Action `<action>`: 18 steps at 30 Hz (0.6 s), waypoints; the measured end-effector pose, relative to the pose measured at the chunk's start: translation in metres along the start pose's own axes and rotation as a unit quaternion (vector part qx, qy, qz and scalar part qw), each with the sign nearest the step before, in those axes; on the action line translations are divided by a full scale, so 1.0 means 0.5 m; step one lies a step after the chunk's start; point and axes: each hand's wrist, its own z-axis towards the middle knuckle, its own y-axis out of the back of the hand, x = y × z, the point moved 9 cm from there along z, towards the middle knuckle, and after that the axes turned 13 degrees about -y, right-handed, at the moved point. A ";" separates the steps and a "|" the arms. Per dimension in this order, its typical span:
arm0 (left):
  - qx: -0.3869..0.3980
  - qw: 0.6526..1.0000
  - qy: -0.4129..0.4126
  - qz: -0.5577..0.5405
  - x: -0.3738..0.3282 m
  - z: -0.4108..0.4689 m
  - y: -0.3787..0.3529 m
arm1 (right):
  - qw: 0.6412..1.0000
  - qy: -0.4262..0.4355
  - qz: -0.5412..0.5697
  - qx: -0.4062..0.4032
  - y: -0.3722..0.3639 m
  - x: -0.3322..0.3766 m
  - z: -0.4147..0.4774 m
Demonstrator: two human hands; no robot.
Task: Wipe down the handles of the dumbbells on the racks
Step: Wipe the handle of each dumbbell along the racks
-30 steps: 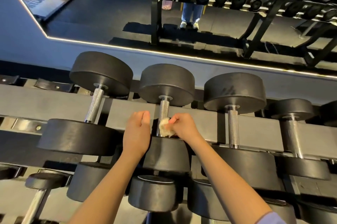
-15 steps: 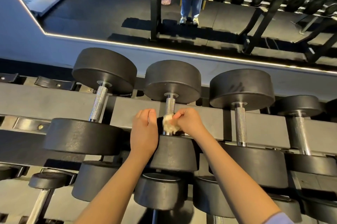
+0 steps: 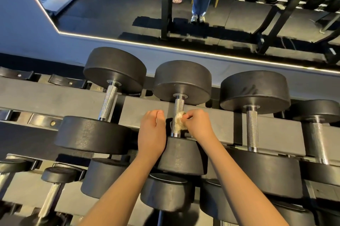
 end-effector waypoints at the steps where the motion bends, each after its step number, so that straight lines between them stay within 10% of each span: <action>1: 0.000 1.000 0.002 0.002 0.000 -0.001 0.001 | 1.000 0.004 0.013 -0.005 0.004 0.003 0.000; 18: 0.029 0.999 0.019 -0.013 0.009 0.001 -0.012 | 0.999 0.026 0.004 0.034 -0.002 0.011 -0.022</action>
